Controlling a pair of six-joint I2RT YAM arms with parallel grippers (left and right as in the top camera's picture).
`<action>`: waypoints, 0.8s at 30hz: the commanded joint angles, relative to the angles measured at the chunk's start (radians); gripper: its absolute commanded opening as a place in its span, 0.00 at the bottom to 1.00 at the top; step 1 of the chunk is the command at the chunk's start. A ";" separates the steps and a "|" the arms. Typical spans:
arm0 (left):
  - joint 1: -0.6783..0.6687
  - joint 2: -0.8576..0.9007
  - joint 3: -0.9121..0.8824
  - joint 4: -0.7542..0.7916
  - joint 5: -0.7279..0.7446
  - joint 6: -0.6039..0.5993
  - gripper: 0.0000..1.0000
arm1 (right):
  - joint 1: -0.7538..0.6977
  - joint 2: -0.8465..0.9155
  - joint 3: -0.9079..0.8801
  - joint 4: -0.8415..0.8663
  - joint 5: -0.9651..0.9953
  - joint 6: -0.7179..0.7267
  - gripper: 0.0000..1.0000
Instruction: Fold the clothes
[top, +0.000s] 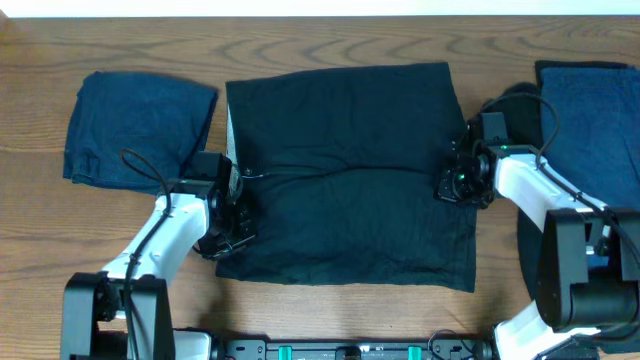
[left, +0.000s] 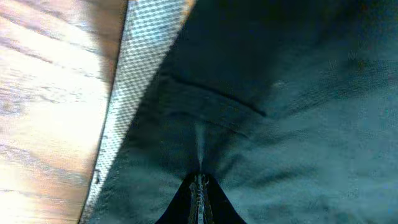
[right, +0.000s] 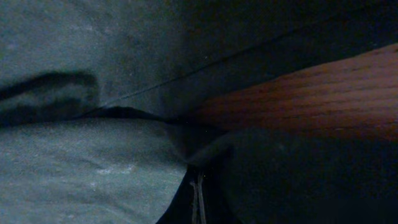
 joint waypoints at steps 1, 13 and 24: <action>0.002 0.009 -0.022 -0.026 -0.062 0.018 0.06 | -0.020 0.096 -0.036 -0.037 0.208 0.030 0.01; 0.002 0.008 -0.020 -0.059 -0.068 0.043 0.06 | -0.097 0.000 -0.009 -0.117 0.068 0.035 0.21; 0.002 -0.188 0.094 -0.141 -0.030 0.051 0.07 | -0.091 -0.180 0.193 -0.382 -0.007 0.027 0.39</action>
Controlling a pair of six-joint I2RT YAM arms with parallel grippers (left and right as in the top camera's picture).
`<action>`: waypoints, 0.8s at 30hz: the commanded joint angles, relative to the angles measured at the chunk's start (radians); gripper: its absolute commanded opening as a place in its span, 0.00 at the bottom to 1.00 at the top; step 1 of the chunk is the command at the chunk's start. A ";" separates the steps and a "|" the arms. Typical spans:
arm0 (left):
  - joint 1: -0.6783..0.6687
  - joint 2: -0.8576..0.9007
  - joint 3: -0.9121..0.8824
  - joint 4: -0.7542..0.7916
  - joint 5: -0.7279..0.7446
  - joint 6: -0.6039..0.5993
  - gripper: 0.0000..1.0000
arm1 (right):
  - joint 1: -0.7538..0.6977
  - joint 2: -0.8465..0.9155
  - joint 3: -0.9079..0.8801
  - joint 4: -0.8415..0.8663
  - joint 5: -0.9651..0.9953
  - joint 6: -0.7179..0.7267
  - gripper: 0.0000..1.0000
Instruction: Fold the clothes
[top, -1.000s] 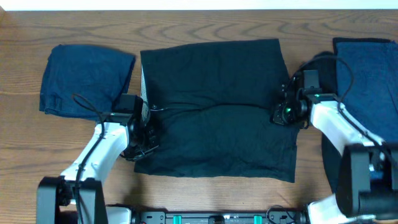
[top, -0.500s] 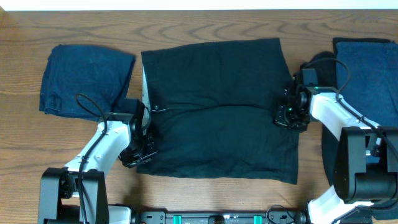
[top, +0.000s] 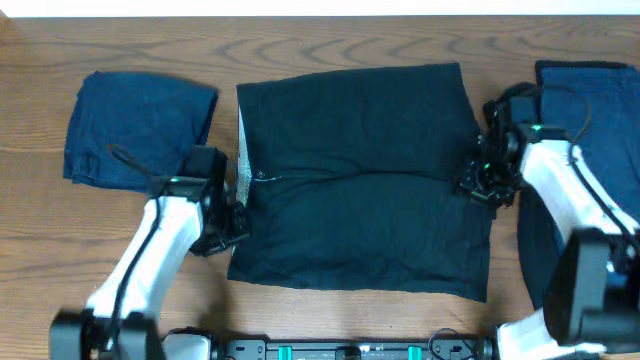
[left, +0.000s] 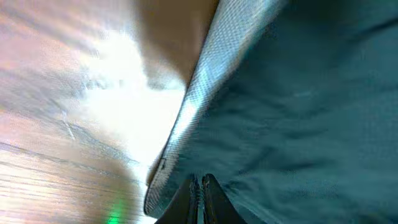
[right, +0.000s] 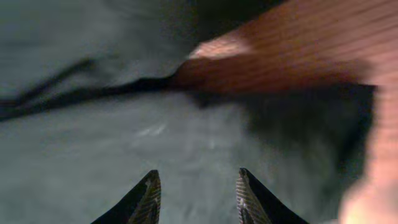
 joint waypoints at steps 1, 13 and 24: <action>0.002 -0.087 0.024 -0.036 0.018 0.016 0.07 | -0.005 -0.098 0.037 -0.085 -0.017 0.003 0.39; 0.002 -0.130 -0.037 -0.062 0.018 0.016 0.22 | -0.005 -0.266 -0.123 -0.362 -0.019 0.114 0.41; 0.002 -0.128 -0.102 0.073 0.018 0.016 0.27 | -0.005 -0.291 -0.316 -0.348 -0.010 0.235 0.59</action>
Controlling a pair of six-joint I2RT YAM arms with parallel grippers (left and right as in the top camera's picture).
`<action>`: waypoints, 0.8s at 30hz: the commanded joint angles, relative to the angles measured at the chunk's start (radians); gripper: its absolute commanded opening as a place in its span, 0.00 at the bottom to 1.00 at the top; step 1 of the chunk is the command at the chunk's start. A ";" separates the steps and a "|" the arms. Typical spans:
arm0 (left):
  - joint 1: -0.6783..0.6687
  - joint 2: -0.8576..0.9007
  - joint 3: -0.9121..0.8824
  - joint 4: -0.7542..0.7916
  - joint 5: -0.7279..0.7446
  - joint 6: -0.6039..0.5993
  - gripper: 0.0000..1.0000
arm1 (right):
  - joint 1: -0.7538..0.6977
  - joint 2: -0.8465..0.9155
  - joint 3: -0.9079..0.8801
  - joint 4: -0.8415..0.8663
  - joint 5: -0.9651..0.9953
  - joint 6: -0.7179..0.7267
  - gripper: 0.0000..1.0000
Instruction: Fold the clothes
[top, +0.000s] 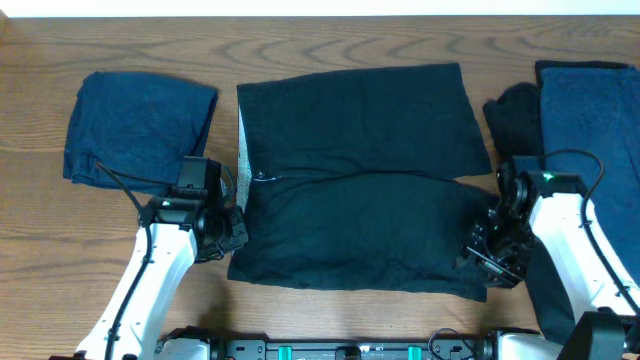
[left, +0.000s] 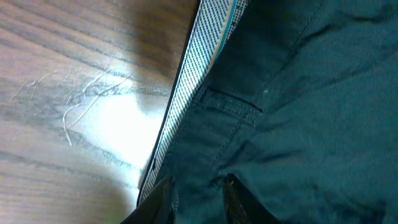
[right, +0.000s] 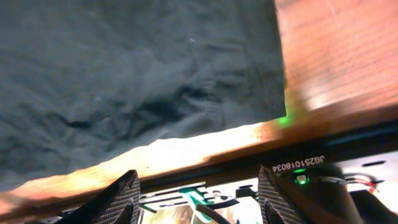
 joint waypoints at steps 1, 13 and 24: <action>0.002 0.005 -0.016 0.002 0.002 0.006 0.27 | -0.006 -0.013 -0.051 0.019 0.017 0.075 0.59; 0.002 0.006 -0.064 0.056 0.000 0.006 0.27 | -0.006 -0.013 -0.206 0.172 0.063 0.229 0.59; 0.002 0.006 -0.068 0.060 0.000 0.006 0.28 | -0.006 -0.013 -0.239 0.292 0.063 0.296 0.61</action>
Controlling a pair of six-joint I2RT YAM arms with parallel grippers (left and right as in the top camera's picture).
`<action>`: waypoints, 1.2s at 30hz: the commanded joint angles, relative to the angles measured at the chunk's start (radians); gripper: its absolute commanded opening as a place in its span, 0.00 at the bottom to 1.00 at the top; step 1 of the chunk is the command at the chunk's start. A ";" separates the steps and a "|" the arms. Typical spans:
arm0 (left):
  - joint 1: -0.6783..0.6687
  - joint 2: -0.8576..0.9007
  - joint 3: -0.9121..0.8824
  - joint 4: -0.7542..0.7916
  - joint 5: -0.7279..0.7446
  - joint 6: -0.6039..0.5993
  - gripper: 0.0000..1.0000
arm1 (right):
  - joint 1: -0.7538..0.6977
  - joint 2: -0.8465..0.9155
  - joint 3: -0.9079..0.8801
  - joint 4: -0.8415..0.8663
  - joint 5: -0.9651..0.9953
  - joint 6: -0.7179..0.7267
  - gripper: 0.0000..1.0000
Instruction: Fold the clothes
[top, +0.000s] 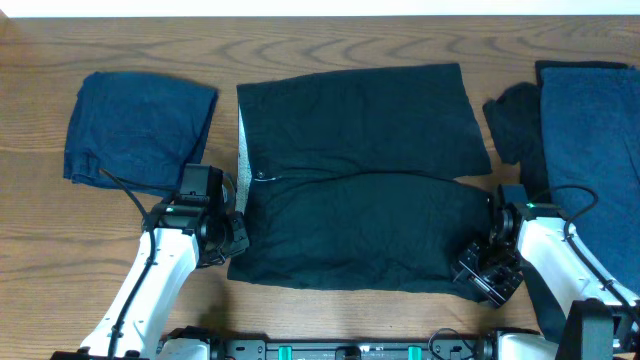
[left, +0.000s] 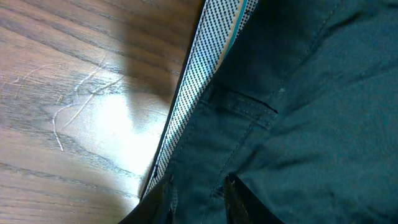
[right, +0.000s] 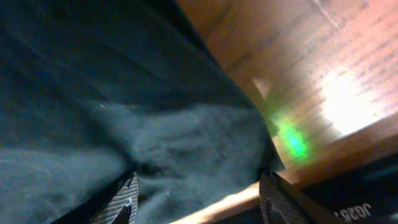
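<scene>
Dark shorts (top: 360, 180) lie flat mid-table, their checked waistband lining (top: 241, 150) to the left and the legs pointing right. My left gripper (top: 232, 243) is at the near left corner. In the left wrist view it (left: 198, 190) is open, with dark cloth just inside the waistband lining (left: 199, 81) between the fingers. My right gripper (top: 478, 278) is at the near right hem corner. In the right wrist view it (right: 199, 190) is wide open over that corner of the cloth (right: 186, 143).
A folded blue garment (top: 140, 130) lies at the far left. A blue pile (top: 590, 150) and a dark garment (top: 510, 110) lie at the right. The table's front edge (right: 311, 168) runs just past the hem corner.
My right gripper has moved a little nearer and left, from beside the hem onto the near right corner. The left gripper has barely shifted. Both are open as before, and the shorts lie unchanged.
Both grippers were shut on the shorts' mid sides, the cloth rumpled. Then the shorts lay further right and flatter, the right gripper open and the left still shut. Later both were open, the right one near the front hem. Now both sit at the near corners.
</scene>
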 joint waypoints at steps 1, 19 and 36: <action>0.002 0.005 -0.007 0.002 0.000 0.006 0.28 | -0.006 -0.012 -0.006 0.027 0.010 0.050 0.62; 0.002 0.005 -0.007 0.002 -0.006 0.006 0.28 | -0.023 -0.095 0.037 -0.024 0.071 0.017 0.59; 0.002 0.006 -0.007 0.002 -0.006 0.006 0.28 | -0.023 -0.331 0.032 -0.109 0.068 0.002 0.76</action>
